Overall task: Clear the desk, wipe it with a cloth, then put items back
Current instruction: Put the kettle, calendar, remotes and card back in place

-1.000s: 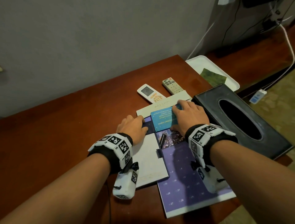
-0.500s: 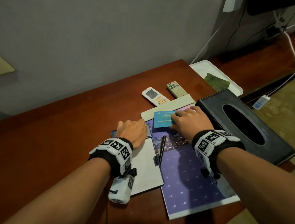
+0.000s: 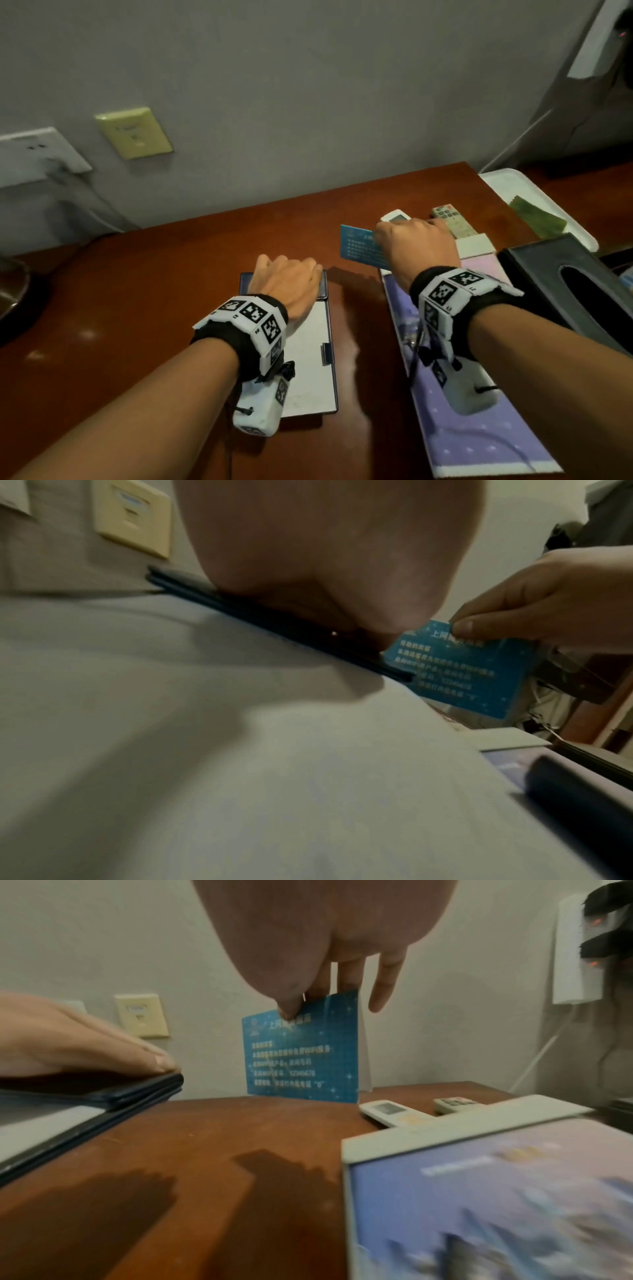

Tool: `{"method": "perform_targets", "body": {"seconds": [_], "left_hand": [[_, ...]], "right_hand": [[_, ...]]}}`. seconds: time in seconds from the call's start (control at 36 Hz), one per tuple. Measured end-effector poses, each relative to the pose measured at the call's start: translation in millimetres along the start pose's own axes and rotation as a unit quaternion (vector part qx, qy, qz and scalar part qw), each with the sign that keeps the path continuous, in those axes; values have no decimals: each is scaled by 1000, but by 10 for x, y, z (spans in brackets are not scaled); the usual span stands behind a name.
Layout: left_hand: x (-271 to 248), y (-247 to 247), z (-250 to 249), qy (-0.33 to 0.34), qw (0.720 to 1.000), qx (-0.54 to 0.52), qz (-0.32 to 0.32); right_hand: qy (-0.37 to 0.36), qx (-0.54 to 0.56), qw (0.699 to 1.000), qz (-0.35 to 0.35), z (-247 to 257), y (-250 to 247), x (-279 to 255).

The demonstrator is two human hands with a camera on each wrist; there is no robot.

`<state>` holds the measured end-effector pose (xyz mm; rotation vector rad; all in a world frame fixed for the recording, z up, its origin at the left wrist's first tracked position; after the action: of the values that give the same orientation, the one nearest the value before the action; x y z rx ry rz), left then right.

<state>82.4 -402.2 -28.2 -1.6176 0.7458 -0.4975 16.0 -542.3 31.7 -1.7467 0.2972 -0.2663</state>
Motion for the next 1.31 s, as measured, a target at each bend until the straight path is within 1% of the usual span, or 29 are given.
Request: {"method": "perform_targets", "body": {"seconds": [0.11, 0.28, 0.39, 0.47, 0.58, 0.67, 0.78, 0.92, 1.06, 1.08, 1.11, 1.22, 1.31], "left_hand": [[-285, -187, 483, -13, 1000, 28, -5], [-800, -354, 1446, -94, 995, 33, 0], [-1195, -325, 2070, -126, 991, 50, 21], [-1472, -280, 2482, -155, 986, 55, 35], [-1762, -134, 2953, -178, 979, 69, 67], [-1934, -45, 3224, -181, 976, 80, 87], [-2113, 53, 3494, -180, 971, 97, 121], [-2228, 161, 3776, -185, 968, 87, 145], [-2186, 163, 3857, -158, 975, 88, 130], [-2158, 152, 3830, -150, 976, 93, 128], [-2147, 151, 3908, -145, 977, 94, 127], [-2095, 113, 3838, -120, 981, 90, 121], [-2079, 109, 3901, -116, 983, 78, 120]], "right_hand": [[-25, 22, 999, -29, 552, -215, 168], [-87, 48, 994, -39, 1611, -429, 424], [-128, 54, 989, -54, 2378, -535, 550], [-157, 62, 984, -48, 2916, -565, 606], [-180, 70, 981, -36, 3517, -541, 674], [-193, 69, 978, -30, 3873, -476, 741], [-199, 60, 978, -22, 4220, -379, 860], [-182, 62, 981, -6, 4495, -230, 1003], [-170, 54, 984, 6, 4683, -130, 1090], [-168, 55, 984, 3, 4684, -139, 1114], [-170, 60, 984, 1, 4802, -123, 1191], [-168, 77, 982, -27, 4876, -182, 1318], [-178, 82, 980, -40, 4994, -217, 1404]]}}
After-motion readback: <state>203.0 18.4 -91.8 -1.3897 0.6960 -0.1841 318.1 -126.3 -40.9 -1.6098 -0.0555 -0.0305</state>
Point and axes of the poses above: each hand's wrist, its own x-axis towards the middle knuckle, its own y-axis out of the palm, z = x × y, the point moved 8 cm from there along x, towards the middle knuckle, and after that the axes turned 7 degrees about -x, right-handed, at the moved point
